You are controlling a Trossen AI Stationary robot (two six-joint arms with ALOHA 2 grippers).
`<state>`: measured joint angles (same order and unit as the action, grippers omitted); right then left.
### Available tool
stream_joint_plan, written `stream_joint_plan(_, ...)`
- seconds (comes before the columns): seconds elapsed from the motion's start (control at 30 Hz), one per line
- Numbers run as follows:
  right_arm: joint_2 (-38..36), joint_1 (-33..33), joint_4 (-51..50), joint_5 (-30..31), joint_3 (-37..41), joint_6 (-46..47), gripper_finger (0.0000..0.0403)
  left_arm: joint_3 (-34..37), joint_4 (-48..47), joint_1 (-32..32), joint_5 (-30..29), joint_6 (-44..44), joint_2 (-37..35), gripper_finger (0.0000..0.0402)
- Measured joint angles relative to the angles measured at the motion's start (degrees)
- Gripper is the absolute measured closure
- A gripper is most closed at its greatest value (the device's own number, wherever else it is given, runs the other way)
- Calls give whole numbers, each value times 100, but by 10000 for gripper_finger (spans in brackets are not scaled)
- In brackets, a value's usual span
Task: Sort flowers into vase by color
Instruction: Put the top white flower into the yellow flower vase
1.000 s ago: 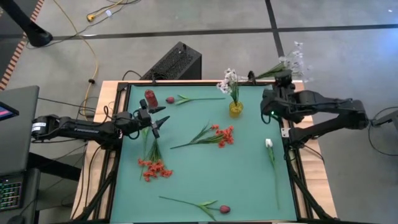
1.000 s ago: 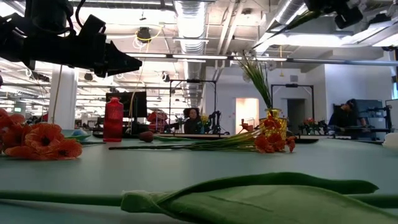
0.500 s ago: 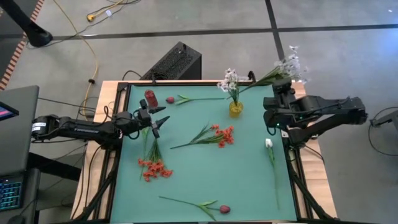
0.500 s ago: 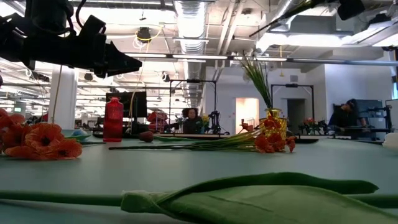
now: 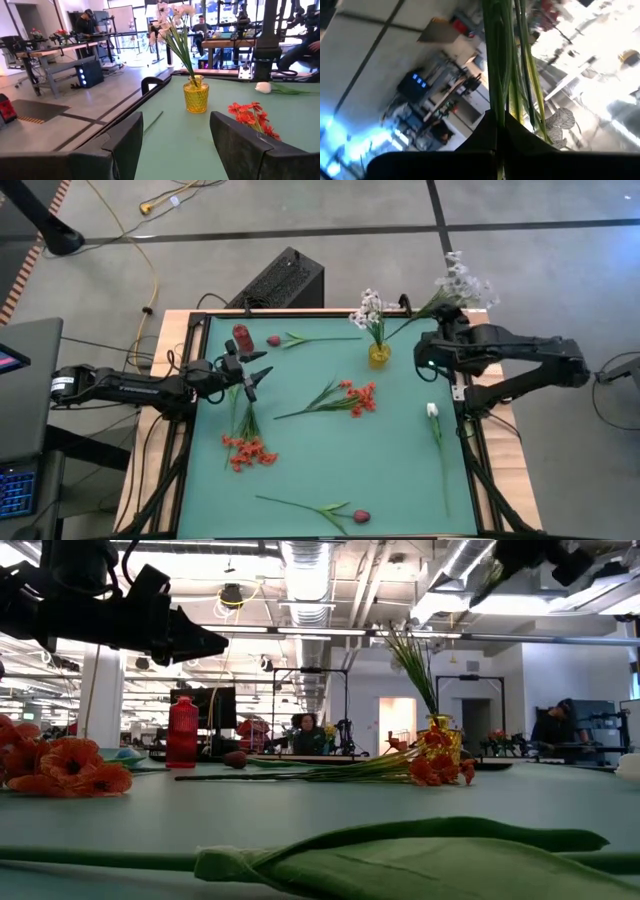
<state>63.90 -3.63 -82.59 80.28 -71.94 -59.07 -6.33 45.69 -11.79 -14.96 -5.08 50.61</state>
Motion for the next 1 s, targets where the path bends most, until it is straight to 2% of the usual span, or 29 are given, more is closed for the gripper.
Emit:
stream_joint_plan(0.2, 548, -349, -13, -86, 0, -280, 375, 0, 103, 2, -2, 18, 0, 182)
stream_joint_plan(0.53, 1292, -141, -138, -41, 2, -292, 375, 0, 131, 1, -35, 20, 0, 182)
stream_joint_plan(1.0, 1414, -290, -132, 70, 2, -242, 375, 0, 129, 1, -39, 20, 0, 182)
